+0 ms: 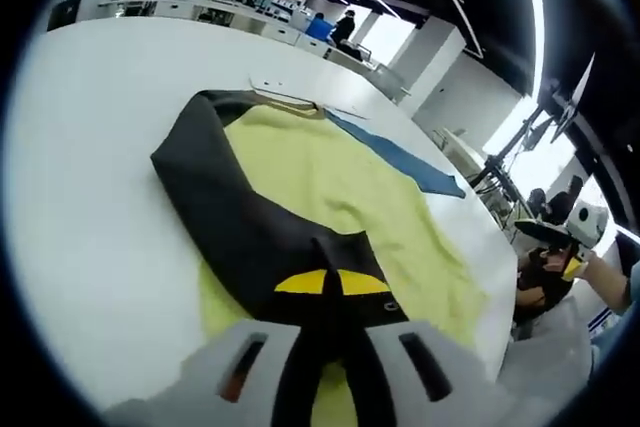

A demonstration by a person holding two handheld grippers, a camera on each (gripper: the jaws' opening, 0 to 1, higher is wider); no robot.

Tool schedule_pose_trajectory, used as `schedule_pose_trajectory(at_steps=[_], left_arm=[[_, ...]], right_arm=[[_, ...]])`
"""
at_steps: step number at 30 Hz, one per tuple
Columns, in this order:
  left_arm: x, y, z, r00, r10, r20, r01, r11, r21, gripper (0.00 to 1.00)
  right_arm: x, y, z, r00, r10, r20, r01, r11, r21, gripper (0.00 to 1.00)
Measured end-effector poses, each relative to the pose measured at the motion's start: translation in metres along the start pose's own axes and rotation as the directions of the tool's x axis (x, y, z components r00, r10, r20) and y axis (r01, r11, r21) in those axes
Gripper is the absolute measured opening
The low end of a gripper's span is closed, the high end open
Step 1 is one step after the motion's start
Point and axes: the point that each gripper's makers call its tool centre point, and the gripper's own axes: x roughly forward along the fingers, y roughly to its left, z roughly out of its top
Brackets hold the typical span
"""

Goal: Fold the garment on the visible template until the final outline fits inside the template.

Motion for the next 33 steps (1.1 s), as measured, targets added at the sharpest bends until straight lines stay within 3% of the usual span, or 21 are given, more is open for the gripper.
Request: schedule_pose_trajectory(at_steps=[14, 22, 25, 33], left_arm=[[-0.042, 0.008, 0.014, 0.998, 0.012, 0.06, -0.015, 0.999, 0.043, 0.0], [-0.071, 0.038, 0.019, 0.993, 0.076, 0.088, -0.077, 0.997, 0.01, 0.0], [-0.082, 0.05, 0.026, 0.988, 0.087, 0.129, -0.083, 0.996, -0.033, 0.0], [-0.116, 0.084, 0.043, 0.968, 0.151, 0.203, -0.135, 0.987, -0.091, 0.0]], right_arm=[[0.001, 0.006, 0.012, 1.0, 0.0, 0.025, 0.0, 1.0, -0.017, 0.92], [0.012, -0.005, 0.02, 0.999, -0.025, 0.039, 0.027, 0.998, -0.063, 0.91], [0.023, -0.001, 0.025, 0.999, -0.012, 0.043, 0.014, 0.999, -0.036, 0.92], [0.038, 0.011, 0.026, 0.999, 0.041, 0.02, -0.039, 0.996, -0.08, 0.92]])
